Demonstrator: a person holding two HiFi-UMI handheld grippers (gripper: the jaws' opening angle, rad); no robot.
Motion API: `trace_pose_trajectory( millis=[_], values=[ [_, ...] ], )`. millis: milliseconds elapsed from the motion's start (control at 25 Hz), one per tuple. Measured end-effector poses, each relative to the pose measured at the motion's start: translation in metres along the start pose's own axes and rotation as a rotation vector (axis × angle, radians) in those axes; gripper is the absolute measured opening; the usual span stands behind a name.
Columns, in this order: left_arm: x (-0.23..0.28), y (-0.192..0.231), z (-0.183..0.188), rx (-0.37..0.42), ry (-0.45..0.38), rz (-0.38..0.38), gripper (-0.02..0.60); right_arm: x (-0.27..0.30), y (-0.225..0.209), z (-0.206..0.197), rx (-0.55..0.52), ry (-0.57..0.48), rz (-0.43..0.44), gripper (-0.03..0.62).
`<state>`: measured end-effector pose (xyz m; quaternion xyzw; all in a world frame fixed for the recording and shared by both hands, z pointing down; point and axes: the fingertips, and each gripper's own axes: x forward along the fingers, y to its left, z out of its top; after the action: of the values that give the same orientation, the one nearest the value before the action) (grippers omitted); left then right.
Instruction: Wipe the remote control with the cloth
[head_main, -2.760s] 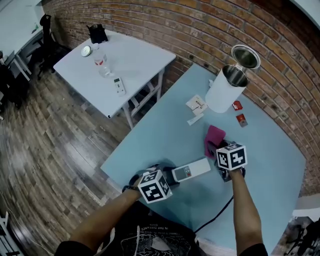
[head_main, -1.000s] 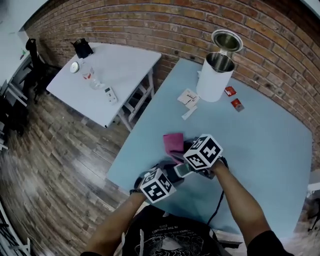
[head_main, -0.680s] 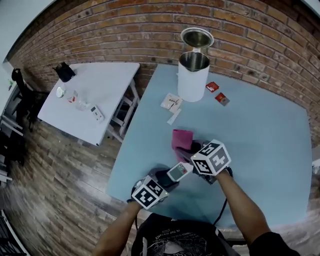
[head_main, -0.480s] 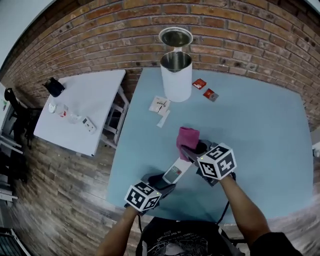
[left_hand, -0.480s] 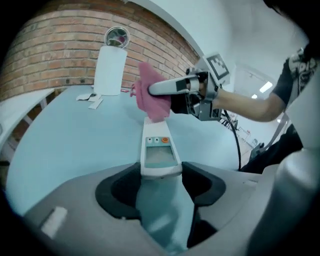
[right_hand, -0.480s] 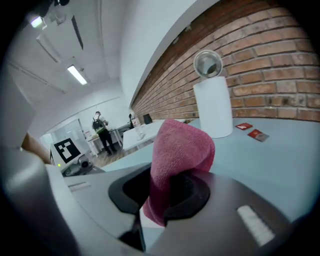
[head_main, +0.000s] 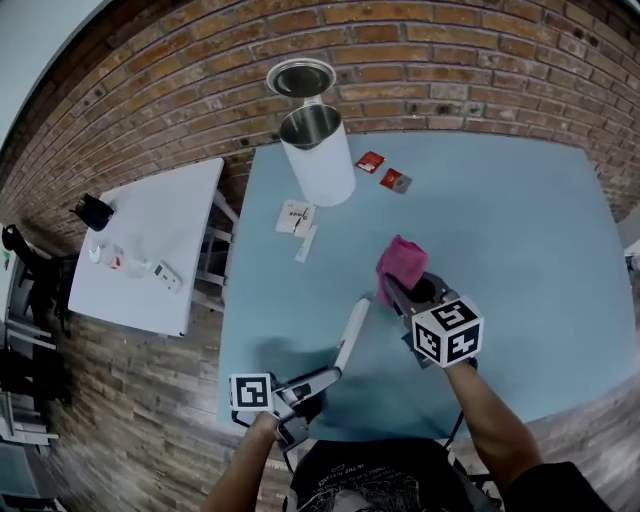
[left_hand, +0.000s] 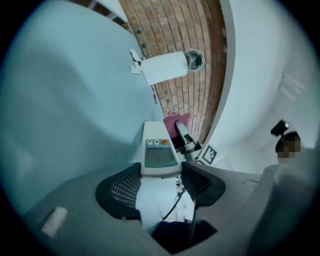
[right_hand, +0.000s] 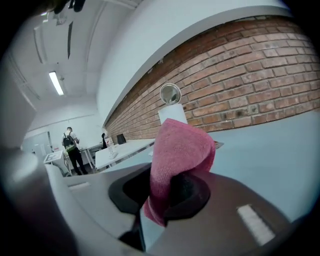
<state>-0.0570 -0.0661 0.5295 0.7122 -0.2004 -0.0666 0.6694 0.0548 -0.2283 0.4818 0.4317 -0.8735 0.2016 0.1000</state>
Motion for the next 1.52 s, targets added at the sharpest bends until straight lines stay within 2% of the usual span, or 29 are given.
trace_pose_trajectory(
  millis=[40, 120, 320, 440, 600, 1520],
  values=[
    [-0.001, -0.004, 0.003, -0.079, -0.036, -0.05, 0.244, 0.003, 0.001, -0.006, -0.02, 0.017, -0.001, 0.069],
    [-0.004, -0.007, 0.009, -0.183, -0.093, -0.13, 0.244, 0.011, 0.009, -0.02, -0.066, 0.065, 0.019, 0.069],
    [-0.008, -0.007, 0.014, -0.268, -0.13, -0.203, 0.244, 0.03, 0.039, -0.05, -0.182, 0.155, 0.092, 0.069],
    [-0.009, -0.007, 0.015, -0.295, -0.134, -0.226, 0.244, 0.039, 0.054, -0.058, -0.217, 0.173, 0.13, 0.069],
    [-0.009, -0.006, 0.014, -0.329, -0.144, -0.252, 0.244, 0.037, 0.064, -0.058, -0.208, 0.161, 0.15, 0.069],
    [0.013, -0.017, 0.014, -0.365, -0.118, -0.327, 0.241, -0.021, 0.125, -0.059, -0.181, 0.103, 0.263, 0.069]
  ],
)
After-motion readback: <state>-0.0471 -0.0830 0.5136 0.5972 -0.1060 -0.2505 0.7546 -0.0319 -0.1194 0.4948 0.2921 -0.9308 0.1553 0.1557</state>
